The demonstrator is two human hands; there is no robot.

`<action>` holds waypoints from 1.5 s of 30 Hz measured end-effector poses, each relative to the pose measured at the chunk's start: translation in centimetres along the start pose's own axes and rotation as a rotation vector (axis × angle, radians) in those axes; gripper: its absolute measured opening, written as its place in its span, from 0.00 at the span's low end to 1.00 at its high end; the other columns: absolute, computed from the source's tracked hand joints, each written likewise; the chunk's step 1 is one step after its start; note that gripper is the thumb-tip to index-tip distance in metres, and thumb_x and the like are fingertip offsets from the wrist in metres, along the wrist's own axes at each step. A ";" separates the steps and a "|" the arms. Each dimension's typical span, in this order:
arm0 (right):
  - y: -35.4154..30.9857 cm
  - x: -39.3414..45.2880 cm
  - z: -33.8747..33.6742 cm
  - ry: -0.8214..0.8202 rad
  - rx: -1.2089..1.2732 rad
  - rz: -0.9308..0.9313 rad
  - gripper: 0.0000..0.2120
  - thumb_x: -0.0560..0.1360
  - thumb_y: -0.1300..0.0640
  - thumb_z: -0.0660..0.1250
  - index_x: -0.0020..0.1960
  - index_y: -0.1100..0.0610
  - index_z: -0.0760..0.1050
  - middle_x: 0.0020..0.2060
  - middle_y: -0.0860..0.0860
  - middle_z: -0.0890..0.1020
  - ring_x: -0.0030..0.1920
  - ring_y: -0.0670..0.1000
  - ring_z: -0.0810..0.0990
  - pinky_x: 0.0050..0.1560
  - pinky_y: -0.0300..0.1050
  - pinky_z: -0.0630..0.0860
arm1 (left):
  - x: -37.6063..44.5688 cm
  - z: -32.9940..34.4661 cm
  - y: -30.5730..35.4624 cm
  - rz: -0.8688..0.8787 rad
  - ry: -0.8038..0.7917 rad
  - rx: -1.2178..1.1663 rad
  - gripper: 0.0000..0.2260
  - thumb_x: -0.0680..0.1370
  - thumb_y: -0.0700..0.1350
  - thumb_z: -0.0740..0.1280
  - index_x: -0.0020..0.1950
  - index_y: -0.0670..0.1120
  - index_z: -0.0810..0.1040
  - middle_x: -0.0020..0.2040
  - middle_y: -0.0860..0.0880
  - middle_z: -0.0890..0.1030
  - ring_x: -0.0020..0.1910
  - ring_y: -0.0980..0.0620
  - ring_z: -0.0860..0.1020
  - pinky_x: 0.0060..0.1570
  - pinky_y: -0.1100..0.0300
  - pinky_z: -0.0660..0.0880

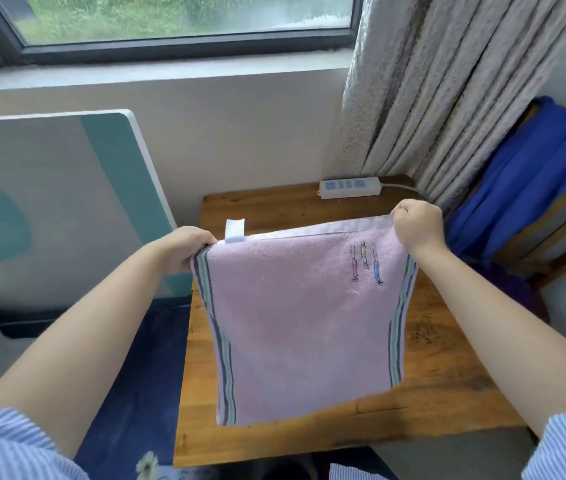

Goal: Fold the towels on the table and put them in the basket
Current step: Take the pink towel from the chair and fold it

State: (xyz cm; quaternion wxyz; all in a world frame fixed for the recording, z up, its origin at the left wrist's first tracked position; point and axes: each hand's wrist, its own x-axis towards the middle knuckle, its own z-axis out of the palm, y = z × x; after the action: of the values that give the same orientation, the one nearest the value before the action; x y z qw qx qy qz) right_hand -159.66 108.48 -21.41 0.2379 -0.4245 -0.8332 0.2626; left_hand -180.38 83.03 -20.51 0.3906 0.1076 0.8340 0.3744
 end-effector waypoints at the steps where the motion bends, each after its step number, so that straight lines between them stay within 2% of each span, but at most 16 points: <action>1: 0.7 0.4 1.0 -0.054 -0.029 0.035 0.14 0.72 0.66 0.53 0.43 0.72 0.76 0.44 0.67 0.80 0.49 0.65 0.76 0.48 0.52 0.74 | 0.9 0.6 -0.6 -0.022 0.003 0.044 0.12 0.77 0.36 0.56 0.34 0.42 0.68 0.30 0.46 0.68 0.28 0.51 0.67 0.25 0.63 0.67; 6: 4.0 1.7 6.7 -0.307 -0.153 0.134 0.15 0.72 0.69 0.56 0.53 0.64 0.78 0.55 0.61 0.79 0.57 0.61 0.74 0.53 0.46 0.71 | 6.7 3.5 -4.2 0.016 0.102 0.285 0.07 0.80 0.39 0.56 0.48 0.39 0.73 0.41 0.42 0.73 0.40 0.46 0.71 0.43 0.54 0.71; 10: 6.8 3.9 11.7 -0.347 -0.201 0.133 0.17 0.72 0.71 0.56 0.57 0.64 0.76 0.57 0.62 0.77 0.58 0.62 0.74 0.55 0.46 0.70 | 10.5 5.7 -5.9 0.050 0.240 0.383 0.11 0.79 0.39 0.59 0.58 0.37 0.76 0.54 0.39 0.77 0.48 0.44 0.72 0.44 0.59 0.65; 13: 7.9 5.6 14.1 -0.360 -0.217 0.101 0.17 0.74 0.70 0.55 0.58 0.64 0.75 0.58 0.62 0.75 0.58 0.62 0.73 0.54 0.46 0.70 | 13.6 6.5 -6.6 0.060 0.321 0.371 0.12 0.79 0.38 0.59 0.59 0.37 0.75 0.58 0.39 0.78 0.57 0.42 0.73 0.49 0.57 0.67; 18: 9.5 8.5 17.1 -0.385 -0.207 0.010 0.16 0.76 0.69 0.53 0.59 0.64 0.75 0.57 0.62 0.76 0.59 0.61 0.72 0.56 0.48 0.69 | 18.3 6.7 -6.9 0.077 0.389 0.377 0.12 0.79 0.38 0.59 0.60 0.37 0.75 0.59 0.39 0.77 0.59 0.41 0.73 0.54 0.56 0.68; 22: 11.3 10.3 20.4 -0.407 -0.232 -0.010 0.16 0.76 0.68 0.54 0.59 0.65 0.75 0.56 0.62 0.76 0.58 0.62 0.72 0.54 0.49 0.69 | 21.7 7.8 -7.7 0.073 0.409 0.371 0.12 0.79 0.37 0.58 0.59 0.36 0.75 0.58 0.38 0.77 0.58 0.41 0.73 0.51 0.57 0.66; 26: 12.4 10.9 22.4 -0.366 -0.243 -0.063 0.17 0.74 0.70 0.54 0.58 0.67 0.75 0.55 0.65 0.76 0.58 0.63 0.71 0.55 0.52 0.68 | 23.6 8.2 -8.6 0.073 0.435 0.391 0.11 0.79 0.37 0.58 0.59 0.36 0.74 0.57 0.37 0.77 0.57 0.40 0.73 0.53 0.55 0.67; 29: 13.5 10.8 24.1 -0.301 -0.308 -0.143 0.19 0.72 0.67 0.51 0.55 0.69 0.76 0.50 0.67 0.77 0.53 0.67 0.73 0.52 0.54 0.70 | 25.0 8.6 -9.6 0.045 0.447 0.463 0.12 0.79 0.39 0.60 0.60 0.37 0.74 0.56 0.37 0.76 0.55 0.40 0.73 0.47 0.56 0.66; 31: 14.2 10.4 24.4 -0.266 -0.334 -0.209 0.18 0.70 0.68 0.53 0.53 0.71 0.76 0.45 0.68 0.77 0.47 0.69 0.74 0.46 0.57 0.72 | 25.3 8.7 -10.0 0.064 0.446 0.507 0.12 0.78 0.41 0.61 0.60 0.38 0.74 0.57 0.38 0.76 0.56 0.40 0.73 0.48 0.56 0.67; 33: 14.3 10.5 24.1 -0.276 -0.368 -0.232 0.17 0.72 0.68 0.55 0.57 0.70 0.74 0.47 0.68 0.76 0.48 0.69 0.73 0.47 0.58 0.71 | 25.2 8.3 -10.1 0.119 0.454 0.554 0.13 0.78 0.42 0.62 0.60 0.38 0.74 0.57 0.38 0.75 0.58 0.40 0.73 0.52 0.54 0.69; 35: 13.9 10.6 23.7 -0.289 -0.390 -0.235 0.17 0.74 0.65 0.57 0.62 0.68 0.70 0.54 0.68 0.74 0.54 0.68 0.71 0.53 0.59 0.69 | 24.8 7.8 -10.1 0.195 0.471 0.611 0.13 0.79 0.42 0.61 0.61 0.38 0.75 0.59 0.39 0.76 0.60 0.41 0.72 0.56 0.53 0.68; 37: 13.1 10.1 23.3 -0.233 -0.407 -0.287 0.18 0.73 0.64 0.57 0.62 0.67 0.70 0.58 0.67 0.73 0.59 0.68 0.71 0.58 0.62 0.66 | 24.4 7.7 -9.6 0.307 0.452 0.637 0.14 0.80 0.43 0.58 0.61 0.38 0.76 0.61 0.41 0.77 0.63 0.44 0.72 0.59 0.55 0.66; 39: 11.9 8.7 23.6 -0.253 -0.387 -0.389 0.18 0.71 0.63 0.55 0.58 0.67 0.73 0.58 0.68 0.75 0.60 0.69 0.72 0.60 0.67 0.65 | 23.9 8.4 -8.7 0.407 0.387 0.593 0.18 0.79 0.45 0.55 0.59 0.36 0.77 0.60 0.41 0.79 0.62 0.44 0.73 0.58 0.58 0.65; 41: 10.8 7.1 24.4 -0.350 -0.371 -0.475 0.21 0.71 0.59 0.53 0.58 0.66 0.73 0.61 0.67 0.74 0.64 0.68 0.70 0.64 0.69 0.59 | 23.4 9.5 -8.4 0.460 0.287 0.562 0.22 0.77 0.49 0.53 0.54 0.36 0.80 0.56 0.41 0.81 0.59 0.44 0.76 0.55 0.60 0.65; 43: 10.2 5.7 24.8 -0.539 -0.394 -0.420 0.24 0.75 0.54 0.48 0.67 0.62 0.68 0.70 0.62 0.64 0.72 0.64 0.58 0.70 0.64 0.47 | 22.9 10.5 -9.0 0.461 0.169 0.627 0.24 0.76 0.52 0.52 0.53 0.37 0.81 0.57 0.42 0.80 0.59 0.45 0.76 0.55 0.61 0.66; 45: 10.8 4.8 24.8 -0.702 -0.447 -0.329 0.27 0.77 0.47 0.43 0.73 0.54 0.57 0.76 0.55 0.51 0.76 0.56 0.45 0.72 0.57 0.37 | 22.1 10.7 -10.0 0.457 0.122 0.689 0.24 0.76 0.53 0.53 0.55 0.37 0.80 0.57 0.40 0.80 0.59 0.42 0.77 0.56 0.56 0.70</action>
State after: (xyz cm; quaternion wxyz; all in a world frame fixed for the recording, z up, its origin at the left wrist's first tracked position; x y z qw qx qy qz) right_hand -171.25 112.01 -46.10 -0.1184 -0.2125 -0.9562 0.1629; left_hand -186.25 92.29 -44.61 0.1884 0.3917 0.8869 0.1563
